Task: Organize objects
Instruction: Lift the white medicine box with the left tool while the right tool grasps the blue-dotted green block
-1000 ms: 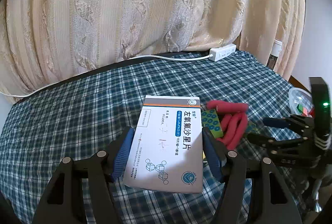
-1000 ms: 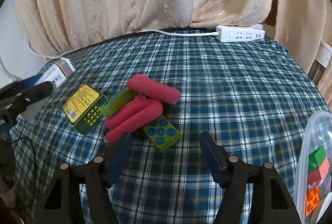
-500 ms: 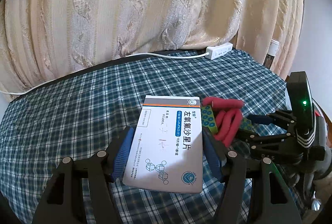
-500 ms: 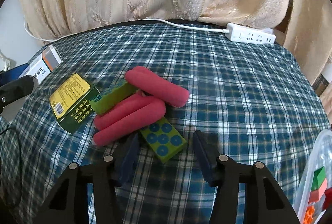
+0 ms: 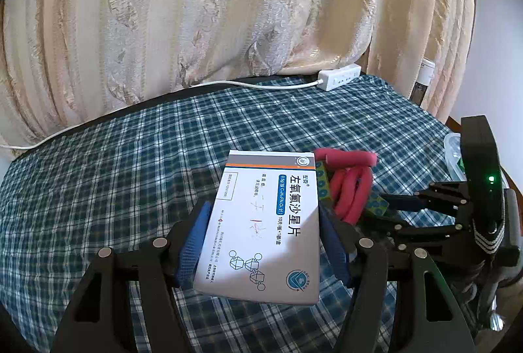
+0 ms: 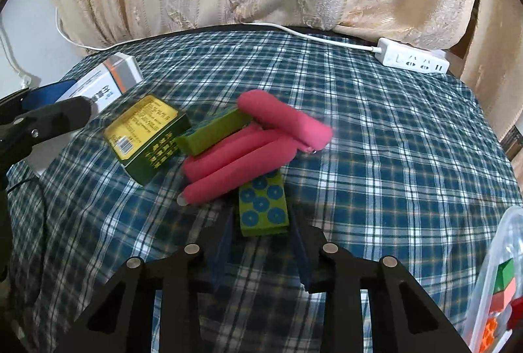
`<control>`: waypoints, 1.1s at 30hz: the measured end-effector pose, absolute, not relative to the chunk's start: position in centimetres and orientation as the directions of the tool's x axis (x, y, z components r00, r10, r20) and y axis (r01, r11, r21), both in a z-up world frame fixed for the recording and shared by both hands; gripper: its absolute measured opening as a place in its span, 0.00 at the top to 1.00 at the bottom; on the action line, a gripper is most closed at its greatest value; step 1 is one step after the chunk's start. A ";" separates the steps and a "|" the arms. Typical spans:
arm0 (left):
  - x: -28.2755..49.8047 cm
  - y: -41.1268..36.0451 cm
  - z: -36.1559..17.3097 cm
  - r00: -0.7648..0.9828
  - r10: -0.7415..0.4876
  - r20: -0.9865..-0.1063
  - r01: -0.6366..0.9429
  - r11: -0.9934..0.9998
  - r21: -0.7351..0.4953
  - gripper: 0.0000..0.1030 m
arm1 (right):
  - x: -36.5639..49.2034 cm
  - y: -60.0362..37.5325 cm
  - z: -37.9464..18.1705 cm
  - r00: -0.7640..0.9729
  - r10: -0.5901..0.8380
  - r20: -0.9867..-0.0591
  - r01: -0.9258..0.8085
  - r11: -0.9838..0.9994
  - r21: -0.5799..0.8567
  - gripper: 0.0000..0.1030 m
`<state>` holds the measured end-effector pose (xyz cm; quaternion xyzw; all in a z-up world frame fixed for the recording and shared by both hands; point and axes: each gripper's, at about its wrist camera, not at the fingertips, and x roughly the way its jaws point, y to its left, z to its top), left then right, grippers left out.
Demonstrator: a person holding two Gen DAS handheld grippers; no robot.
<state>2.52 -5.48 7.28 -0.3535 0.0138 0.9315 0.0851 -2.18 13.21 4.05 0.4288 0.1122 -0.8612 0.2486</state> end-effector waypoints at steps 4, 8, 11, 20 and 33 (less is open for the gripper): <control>2.6 -5.5 7.3 -0.737 0.150 -0.659 -0.169 -0.985 -0.036 0.36 | -3.0 13.1 4.0 -0.527 -0.314 -0.790 0.501 -0.865 0.009 0.64; 2.7 -5.5 7.4 -0.738 0.152 -0.657 -0.168 -0.985 -0.039 0.36 | -3.3 12.7 4.0 -0.532 -0.311 -0.788 0.501 -0.866 0.003 0.64; 2.7 -5.5 7.4 -0.739 0.154 -0.656 -0.171 -0.985 -0.038 0.36 | -3.3 12.7 4.0 -0.532 -0.309 -0.788 0.500 -0.866 0.002 0.68; 3.3 -4.9 8.0 -0.744 0.164 -0.648 -0.189 -0.981 -0.031 0.36 | -1.7 15.4 4.2 -0.537 -0.308 -0.785 0.440 -0.896 0.050 0.70; 4.4 -2.3 8.3 -0.738 0.192 -0.646 -0.232 -0.972 -0.024 0.36 | 1.8 19.2 6.7 -0.594 -0.343 -0.728 0.383 -0.916 0.119 0.70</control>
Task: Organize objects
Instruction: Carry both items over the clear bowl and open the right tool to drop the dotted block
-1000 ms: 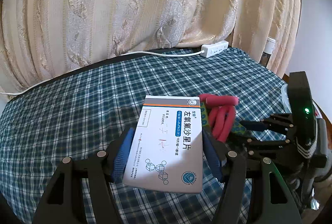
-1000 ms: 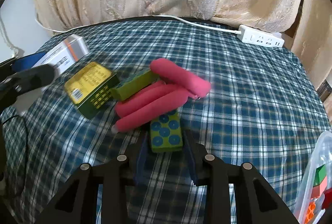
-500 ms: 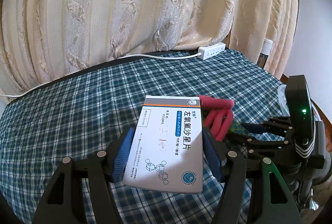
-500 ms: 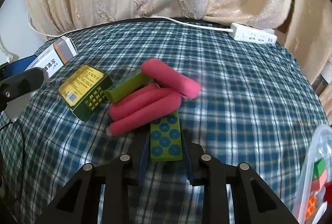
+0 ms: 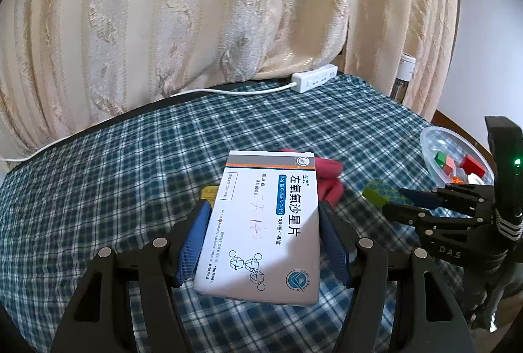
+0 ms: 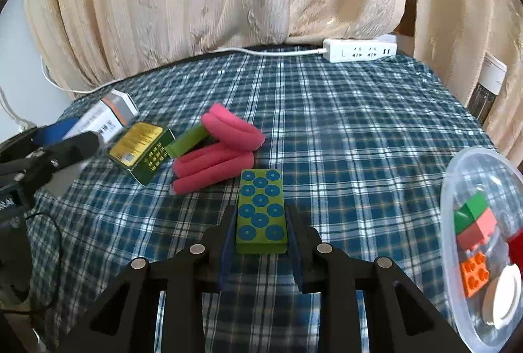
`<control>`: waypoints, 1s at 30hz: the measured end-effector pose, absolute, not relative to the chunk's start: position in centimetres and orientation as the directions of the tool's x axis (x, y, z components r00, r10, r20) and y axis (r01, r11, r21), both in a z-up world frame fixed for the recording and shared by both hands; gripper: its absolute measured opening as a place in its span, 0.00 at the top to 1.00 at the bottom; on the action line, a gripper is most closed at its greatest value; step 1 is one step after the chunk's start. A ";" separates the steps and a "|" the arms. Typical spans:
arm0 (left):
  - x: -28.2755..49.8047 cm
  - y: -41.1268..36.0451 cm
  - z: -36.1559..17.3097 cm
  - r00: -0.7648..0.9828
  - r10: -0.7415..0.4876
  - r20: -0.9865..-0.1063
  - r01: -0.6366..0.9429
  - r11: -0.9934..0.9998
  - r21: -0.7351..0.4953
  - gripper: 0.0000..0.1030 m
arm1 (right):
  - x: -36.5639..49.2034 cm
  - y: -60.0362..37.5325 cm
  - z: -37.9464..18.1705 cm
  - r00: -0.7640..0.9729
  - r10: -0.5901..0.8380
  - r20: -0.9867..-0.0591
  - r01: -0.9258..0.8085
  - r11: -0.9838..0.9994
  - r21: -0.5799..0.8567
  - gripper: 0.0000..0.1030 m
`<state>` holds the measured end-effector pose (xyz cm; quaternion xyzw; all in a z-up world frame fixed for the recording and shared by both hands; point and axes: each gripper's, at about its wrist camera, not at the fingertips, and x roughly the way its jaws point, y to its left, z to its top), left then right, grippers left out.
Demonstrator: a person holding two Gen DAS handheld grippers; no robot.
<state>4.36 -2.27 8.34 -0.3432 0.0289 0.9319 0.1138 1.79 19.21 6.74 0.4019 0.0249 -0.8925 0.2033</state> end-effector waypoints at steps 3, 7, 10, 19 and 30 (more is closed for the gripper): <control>4.6 -1.5 8.5 -0.738 0.199 -0.645 -0.244 -0.969 -0.020 0.36 | 2.5 20.0 7.5 -0.612 -0.350 -0.709 0.374 -0.918 0.130 0.70; 4.9 -0.4 8.7 -0.735 0.208 -0.645 -0.263 -0.965 -0.012 0.36 | 2.8 21.4 8.3 -0.638 -0.346 -0.688 0.351 -0.926 0.140 0.70; 5.0 0.7 8.9 -0.733 0.216 -0.645 -0.280 -0.960 -0.003 0.36 | 3.0 23.0 9.0 -0.662 -0.330 -0.673 0.318 -0.937 0.147 0.70; 5.2 4.6 9.0 -0.719 0.247 -0.650 -0.342 -0.939 0.021 0.36 | 3.7 29.6 10.1 -0.732 -0.248 -0.635 0.175 -0.969 0.177 0.70; 4.9 9.7 9.1 -0.695 0.287 -0.660 -0.419 -0.907 0.047 0.36 | 3.5 36.2 9.9 -0.773 -0.138 -0.619 0.025 -0.982 0.188 0.70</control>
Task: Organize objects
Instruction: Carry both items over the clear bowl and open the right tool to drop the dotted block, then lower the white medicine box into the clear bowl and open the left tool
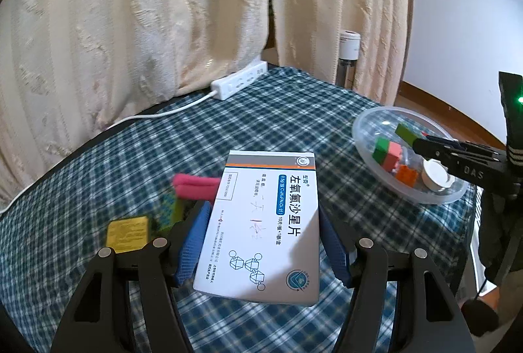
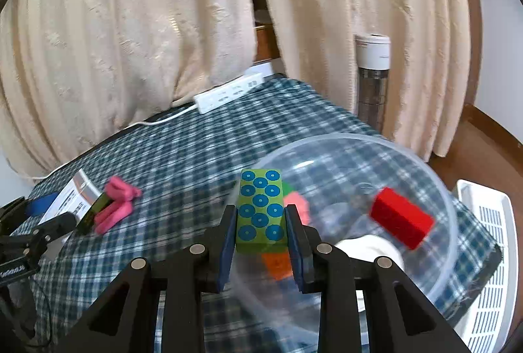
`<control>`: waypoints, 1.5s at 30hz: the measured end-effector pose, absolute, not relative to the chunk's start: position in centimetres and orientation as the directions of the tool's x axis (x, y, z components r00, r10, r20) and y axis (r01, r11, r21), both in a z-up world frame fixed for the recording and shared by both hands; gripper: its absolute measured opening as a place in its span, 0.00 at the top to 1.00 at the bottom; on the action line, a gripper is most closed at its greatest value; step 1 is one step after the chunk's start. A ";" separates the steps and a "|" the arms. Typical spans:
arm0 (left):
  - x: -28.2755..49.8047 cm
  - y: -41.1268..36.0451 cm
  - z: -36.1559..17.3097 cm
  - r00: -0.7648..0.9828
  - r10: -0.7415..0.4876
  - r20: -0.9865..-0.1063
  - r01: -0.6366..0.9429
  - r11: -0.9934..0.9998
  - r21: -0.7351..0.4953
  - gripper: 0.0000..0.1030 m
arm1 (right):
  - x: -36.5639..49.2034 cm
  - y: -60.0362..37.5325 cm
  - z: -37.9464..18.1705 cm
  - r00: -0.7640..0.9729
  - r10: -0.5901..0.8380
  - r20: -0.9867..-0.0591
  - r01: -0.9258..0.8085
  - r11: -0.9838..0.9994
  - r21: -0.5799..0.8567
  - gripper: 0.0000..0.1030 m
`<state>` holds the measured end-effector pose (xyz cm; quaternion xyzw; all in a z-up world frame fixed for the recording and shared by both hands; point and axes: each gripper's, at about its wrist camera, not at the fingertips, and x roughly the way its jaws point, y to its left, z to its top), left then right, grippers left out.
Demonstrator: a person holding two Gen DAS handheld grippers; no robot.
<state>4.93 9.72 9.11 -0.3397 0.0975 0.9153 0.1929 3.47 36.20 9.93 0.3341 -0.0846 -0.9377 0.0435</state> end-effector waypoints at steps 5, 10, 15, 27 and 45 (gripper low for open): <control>4.9 11.7 9.2 -0.686 0.301 -0.663 -0.447 -0.892 0.058 0.36 | 2.8 37.7 9.5 -0.776 -0.111 -0.620 -0.010 -0.982 0.188 0.70; 5.0 13.4 9.2 -0.678 0.312 -0.665 -0.472 -0.879 0.068 0.36 | 1.9 39.0 8.8 -0.772 -0.087 -0.630 -0.043 -0.981 0.189 0.70; 4.9 14.8 9.2 -0.672 0.319 -0.668 -0.490 -0.868 0.077 0.36 | 1.3 39.8 8.6 -0.775 -0.065 -0.628 -0.058 -0.983 0.172 0.70; 4.1 18.1 9.4 -0.651 0.348 -0.674 -0.530 -0.845 0.076 0.36 | 2.0 42.7 8.5 -0.797 -0.079 -0.599 -0.093 -0.963 0.251 0.67; 0.5 24.4 9.7 -0.583 0.417 -0.697 -0.590 -0.807 0.011 0.36 | 3.4 45.5 8.9 -0.818 -0.071 -0.570 -0.111 -0.954 0.277 0.67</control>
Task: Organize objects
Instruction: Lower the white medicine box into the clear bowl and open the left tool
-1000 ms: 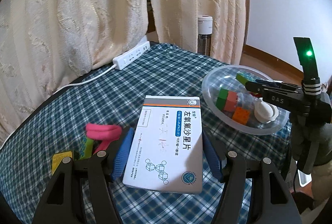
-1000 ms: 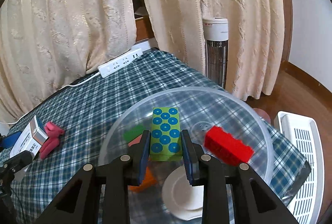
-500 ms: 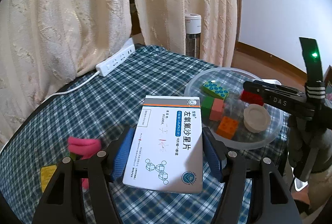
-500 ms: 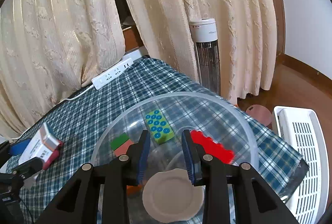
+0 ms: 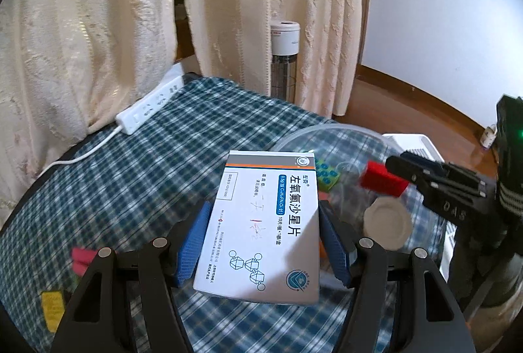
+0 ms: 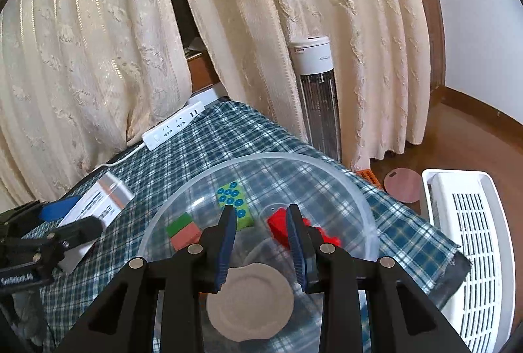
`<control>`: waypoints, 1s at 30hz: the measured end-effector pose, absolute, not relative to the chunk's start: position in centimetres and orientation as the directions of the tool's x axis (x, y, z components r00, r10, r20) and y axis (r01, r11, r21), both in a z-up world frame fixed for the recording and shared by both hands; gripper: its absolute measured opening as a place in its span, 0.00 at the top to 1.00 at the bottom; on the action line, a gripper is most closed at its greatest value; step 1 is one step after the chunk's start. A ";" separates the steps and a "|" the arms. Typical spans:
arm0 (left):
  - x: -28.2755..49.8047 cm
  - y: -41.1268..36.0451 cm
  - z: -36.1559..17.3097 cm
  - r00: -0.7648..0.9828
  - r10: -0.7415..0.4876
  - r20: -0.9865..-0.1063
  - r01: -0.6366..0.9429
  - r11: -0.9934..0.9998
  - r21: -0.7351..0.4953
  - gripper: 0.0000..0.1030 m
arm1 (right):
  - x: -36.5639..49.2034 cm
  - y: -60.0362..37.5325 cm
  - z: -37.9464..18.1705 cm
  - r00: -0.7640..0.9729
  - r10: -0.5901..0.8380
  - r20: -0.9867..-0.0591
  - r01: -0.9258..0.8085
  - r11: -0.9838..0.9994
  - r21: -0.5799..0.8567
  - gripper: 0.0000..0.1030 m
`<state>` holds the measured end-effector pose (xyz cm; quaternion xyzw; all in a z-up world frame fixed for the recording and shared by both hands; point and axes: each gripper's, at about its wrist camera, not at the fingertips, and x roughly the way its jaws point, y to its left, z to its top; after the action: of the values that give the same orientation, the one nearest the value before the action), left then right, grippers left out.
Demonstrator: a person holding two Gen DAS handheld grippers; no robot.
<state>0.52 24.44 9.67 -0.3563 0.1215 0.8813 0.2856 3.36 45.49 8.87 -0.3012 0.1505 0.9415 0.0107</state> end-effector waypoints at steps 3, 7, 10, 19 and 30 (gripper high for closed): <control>-0.2 26.0 9.7 -0.562 0.438 -0.701 -0.607 -0.794 -0.010 0.35 | 3.4 46.2 8.8 -0.817 -0.065 -0.573 -0.124 -0.951 0.284 0.67; -0.9 28.0 9.8 -0.536 0.467 -0.704 -0.631 -0.775 -0.033 0.35 | 3.6 47.2 8.6 -0.815 -0.057 -0.577 -0.141 -0.946 0.292 0.67; -1.1 29.5 9.6 -0.521 0.484 -0.703 -0.651 -0.758 -0.040 0.35 | 3.7 47.7 8.5 -0.814 -0.052 -0.579 -0.149 -0.944 0.295 0.67; -3.0 32.4 8.3 -0.472 0.513 -0.717 -0.659 -0.745 -0.099 0.34 | 3.8 48.7 8.3 -0.808 -0.042 -0.587 -0.170 -0.939 0.300 0.67; -3.2 31.9 7.9 -0.434 0.524 -0.733 -0.654 -0.743 -0.144 0.28 | 3.6 48.5 8.0 -0.802 -0.048 -0.595 -0.174 -0.935 0.310 0.67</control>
<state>-3.17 31.91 7.86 -0.4011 0.0811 0.8429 0.3494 3.58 48.54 8.01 -0.3125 0.1776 0.9326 0.0337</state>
